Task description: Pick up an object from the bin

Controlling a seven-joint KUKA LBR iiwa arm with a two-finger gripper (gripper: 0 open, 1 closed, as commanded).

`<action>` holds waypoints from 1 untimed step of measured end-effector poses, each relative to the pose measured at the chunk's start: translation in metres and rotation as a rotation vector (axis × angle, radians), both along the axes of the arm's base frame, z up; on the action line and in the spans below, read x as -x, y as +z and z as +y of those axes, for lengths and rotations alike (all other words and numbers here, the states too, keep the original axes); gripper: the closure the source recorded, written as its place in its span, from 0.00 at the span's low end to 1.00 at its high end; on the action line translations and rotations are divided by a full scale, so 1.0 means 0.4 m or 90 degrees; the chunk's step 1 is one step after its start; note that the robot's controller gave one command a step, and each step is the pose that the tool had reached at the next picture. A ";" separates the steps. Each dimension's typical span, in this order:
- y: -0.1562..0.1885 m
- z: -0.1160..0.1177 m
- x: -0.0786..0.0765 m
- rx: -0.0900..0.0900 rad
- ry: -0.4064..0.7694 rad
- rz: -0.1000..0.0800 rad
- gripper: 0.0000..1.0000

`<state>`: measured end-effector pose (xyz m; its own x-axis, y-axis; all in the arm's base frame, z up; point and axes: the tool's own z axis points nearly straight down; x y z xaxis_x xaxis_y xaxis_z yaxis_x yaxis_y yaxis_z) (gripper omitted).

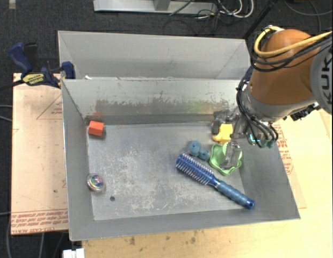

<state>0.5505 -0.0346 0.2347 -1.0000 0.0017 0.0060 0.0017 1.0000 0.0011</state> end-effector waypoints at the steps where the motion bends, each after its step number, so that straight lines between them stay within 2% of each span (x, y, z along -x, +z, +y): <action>1: -0.422 0.037 -0.021 -0.001 0.149 -0.001 0.00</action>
Offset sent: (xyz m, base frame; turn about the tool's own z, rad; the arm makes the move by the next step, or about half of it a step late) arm 0.0094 0.0133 -0.1647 -0.2356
